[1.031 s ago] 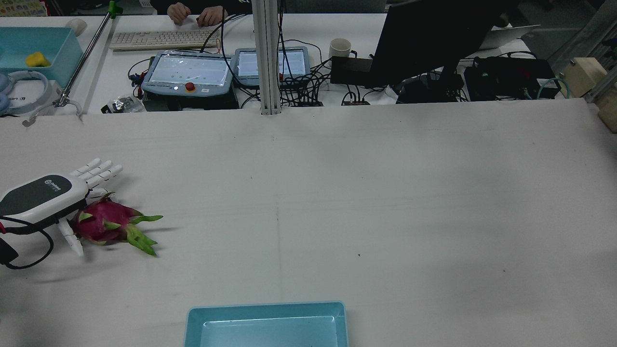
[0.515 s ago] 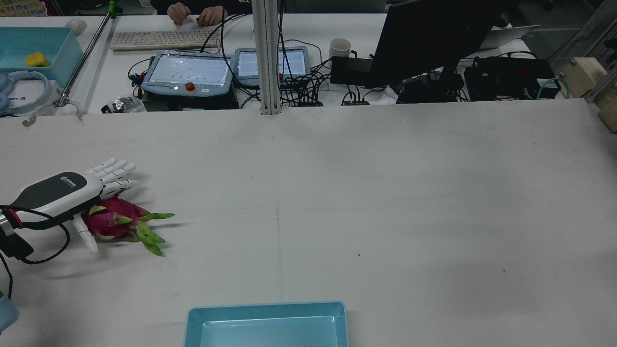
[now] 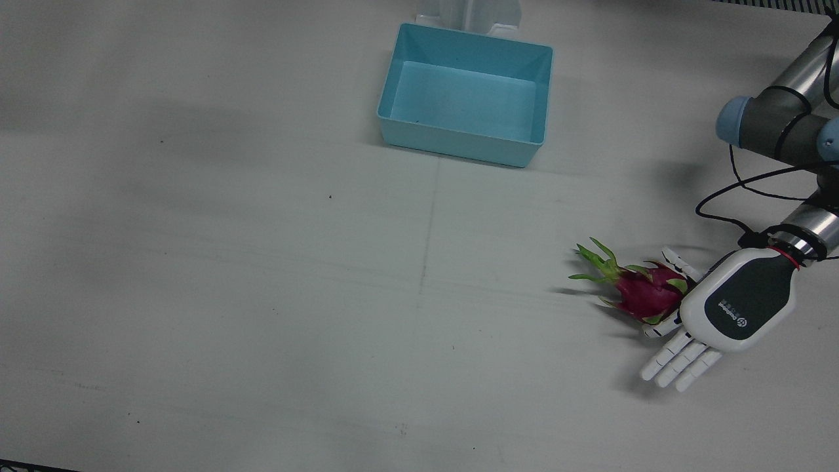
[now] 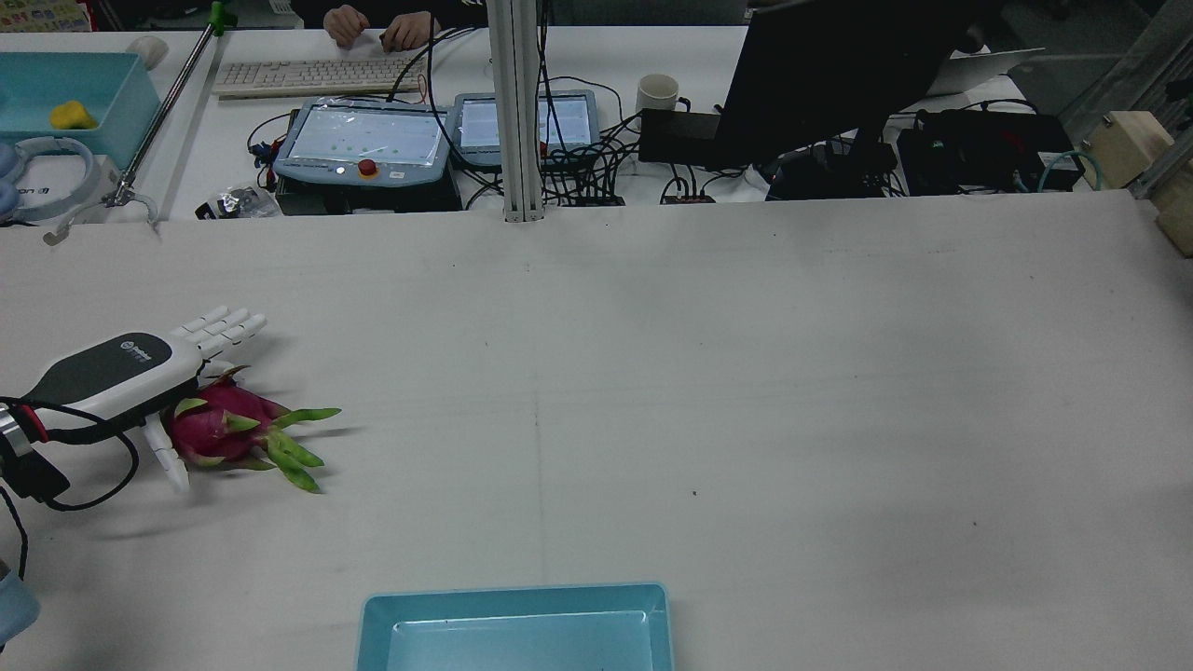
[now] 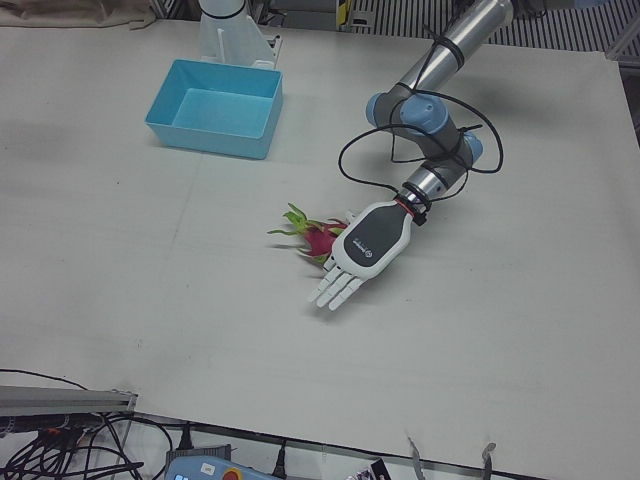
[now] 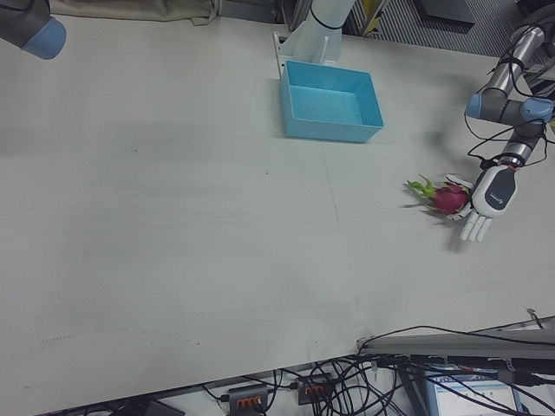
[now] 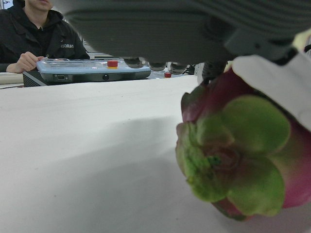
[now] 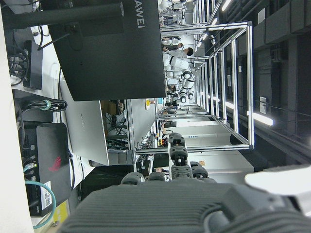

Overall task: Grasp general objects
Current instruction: 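Close the left hand fingers around the dragon fruit, then lift the dragon fruit and carry it over the light-blue tray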

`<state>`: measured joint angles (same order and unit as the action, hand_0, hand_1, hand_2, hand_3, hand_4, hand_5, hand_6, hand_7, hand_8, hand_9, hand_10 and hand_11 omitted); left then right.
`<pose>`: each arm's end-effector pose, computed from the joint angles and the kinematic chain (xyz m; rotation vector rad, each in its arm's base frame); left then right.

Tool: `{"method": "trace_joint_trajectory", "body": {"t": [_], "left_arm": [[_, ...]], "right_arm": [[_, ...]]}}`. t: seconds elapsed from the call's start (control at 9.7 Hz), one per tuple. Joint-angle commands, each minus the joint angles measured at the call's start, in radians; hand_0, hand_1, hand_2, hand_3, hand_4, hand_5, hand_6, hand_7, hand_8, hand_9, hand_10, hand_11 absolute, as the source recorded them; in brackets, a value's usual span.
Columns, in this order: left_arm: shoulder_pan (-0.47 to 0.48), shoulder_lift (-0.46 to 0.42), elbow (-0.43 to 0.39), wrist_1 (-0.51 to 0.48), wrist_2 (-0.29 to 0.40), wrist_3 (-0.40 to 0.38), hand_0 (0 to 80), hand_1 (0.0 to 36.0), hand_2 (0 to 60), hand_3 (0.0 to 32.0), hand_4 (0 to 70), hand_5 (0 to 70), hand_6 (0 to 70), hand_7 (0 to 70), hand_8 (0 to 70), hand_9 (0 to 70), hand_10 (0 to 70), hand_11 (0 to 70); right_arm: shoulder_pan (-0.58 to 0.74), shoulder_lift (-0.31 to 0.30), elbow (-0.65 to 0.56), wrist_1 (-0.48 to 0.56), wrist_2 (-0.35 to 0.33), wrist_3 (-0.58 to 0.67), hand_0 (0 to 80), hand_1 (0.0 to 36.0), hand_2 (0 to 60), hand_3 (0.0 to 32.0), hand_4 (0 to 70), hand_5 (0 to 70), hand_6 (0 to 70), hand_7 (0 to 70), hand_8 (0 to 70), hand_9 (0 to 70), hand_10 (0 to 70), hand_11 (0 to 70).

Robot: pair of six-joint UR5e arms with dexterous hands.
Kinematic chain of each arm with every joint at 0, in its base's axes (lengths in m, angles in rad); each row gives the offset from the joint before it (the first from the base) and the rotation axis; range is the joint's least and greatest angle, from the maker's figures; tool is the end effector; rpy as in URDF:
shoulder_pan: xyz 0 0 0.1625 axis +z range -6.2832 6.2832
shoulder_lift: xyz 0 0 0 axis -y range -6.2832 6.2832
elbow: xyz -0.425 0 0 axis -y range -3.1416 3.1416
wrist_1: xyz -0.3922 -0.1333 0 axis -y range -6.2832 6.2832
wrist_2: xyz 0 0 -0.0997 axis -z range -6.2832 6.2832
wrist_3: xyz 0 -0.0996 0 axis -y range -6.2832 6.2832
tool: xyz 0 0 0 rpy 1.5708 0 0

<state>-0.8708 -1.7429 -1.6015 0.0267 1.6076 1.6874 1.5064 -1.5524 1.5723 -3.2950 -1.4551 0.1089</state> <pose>0.2696 -0.5213 0.5829 0.8171 1.5762 -0.5172 0.1133 -0.4930 0.6916 0.0411 1.9998 -2.2787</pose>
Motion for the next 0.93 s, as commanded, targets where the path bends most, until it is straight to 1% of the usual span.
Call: {"method": "trace_joint_trajectory", "body": {"t": [0.0, 0.1, 0.21, 0.31, 0.41, 0.52, 0.62, 0.72, 0.82], "left_arm": [[0.001, 0.0, -0.003, -0.001, 0.003, -0.005, 49.1, 5.5, 0.0, 0.0, 50.5, 58.5, 0.0, 9.1, 0.0, 0.4, 0.0, 0.0], [0.001, -0.001, -0.018, 0.001, 0.012, -0.043, 49.7, 9.2, 3.1, 0.0, 57.6, 58.6, 1.2, 10.2, 0.0, 0.6, 0.0, 0.0], [0.001, -0.001, -0.046, -0.001, 0.015, -0.122, 47.5, 21.1, 55.2, 0.0, 59.4, 59.1, 2.2, 11.6, 0.0, 0.9, 0.0, 0.0], [0.001, -0.01, -0.09, 0.013, 0.02, -0.17, 46.0, 29.2, 60.0, 0.0, 62.8, 61.0, 2.7, 12.9, 0.0, 1.1, 0.0, 0.0], [0.003, -0.053, -0.135, 0.091, 0.028, -0.173, 45.3, 31.4, 60.0, 0.0, 64.4, 62.0, 3.4, 14.4, 0.0, 1.4, 0.0, 0.0], [0.001, -0.117, -0.164, 0.178, 0.073, -0.176, 45.6, 33.5, 60.0, 0.0, 66.5, 63.7, 4.1, 15.7, 0.0, 1.7, 0.0, 0.3], [0.001, -0.174, -0.198, 0.271, 0.131, -0.181, 45.9, 35.3, 60.0, 0.0, 66.5, 64.0, 3.7, 15.5, 0.0, 1.7, 0.4, 1.6], [0.004, -0.219, -0.239, 0.348, 0.173, -0.205, 46.2, 35.3, 60.0, 0.0, 67.9, 64.0, 3.9, 16.3, 0.0, 1.8, 0.2, 1.3], [0.012, -0.26, -0.248, 0.378, 0.219, -0.285, 46.7, 34.6, 60.0, 0.0, 68.8, 63.7, 4.3, 17.2, 0.0, 2.0, 0.5, 1.6]], "right_arm": [[0.0, 0.0, 0.0, 0.0, -0.001, 0.0, 0.0, 0.0, 0.0, 0.0, 0.0, 0.0, 0.0, 0.0, 0.0, 0.0, 0.0, 0.0], [0.0, 0.0, 0.0, 0.0, 0.001, 0.0, 0.0, 0.0, 0.0, 0.0, 0.0, 0.0, 0.0, 0.0, 0.0, 0.0, 0.0, 0.0], [0.0, 0.0, 0.002, 0.0, -0.001, 0.0, 0.0, 0.0, 0.0, 0.0, 0.0, 0.0, 0.0, 0.0, 0.0, 0.0, 0.0, 0.0], [0.0, 0.0, 0.003, 0.0, -0.001, -0.002, 0.0, 0.0, 0.0, 0.0, 0.0, 0.0, 0.0, 0.0, 0.0, 0.0, 0.0, 0.0], [0.0, 0.0, 0.003, -0.002, -0.001, -0.002, 0.0, 0.0, 0.0, 0.0, 0.0, 0.0, 0.0, 0.0, 0.0, 0.0, 0.0, 0.0], [0.0, 0.0, 0.003, -0.002, -0.001, -0.002, 0.0, 0.0, 0.0, 0.0, 0.0, 0.0, 0.0, 0.0, 0.0, 0.0, 0.0, 0.0], [0.0, 0.0, 0.003, 0.0, -0.001, -0.002, 0.0, 0.0, 0.0, 0.0, 0.0, 0.0, 0.0, 0.0, 0.0, 0.0, 0.0, 0.0], [0.0, 0.0, 0.003, -0.002, 0.001, -0.002, 0.0, 0.0, 0.0, 0.0, 0.0, 0.0, 0.0, 0.0, 0.0, 0.0, 0.0, 0.0], [0.0, 0.0, 0.003, 0.0, -0.001, -0.002, 0.0, 0.0, 0.0, 0.0, 0.0, 0.0, 0.0, 0.0, 0.0, 0.0, 0.0, 0.0]]}}
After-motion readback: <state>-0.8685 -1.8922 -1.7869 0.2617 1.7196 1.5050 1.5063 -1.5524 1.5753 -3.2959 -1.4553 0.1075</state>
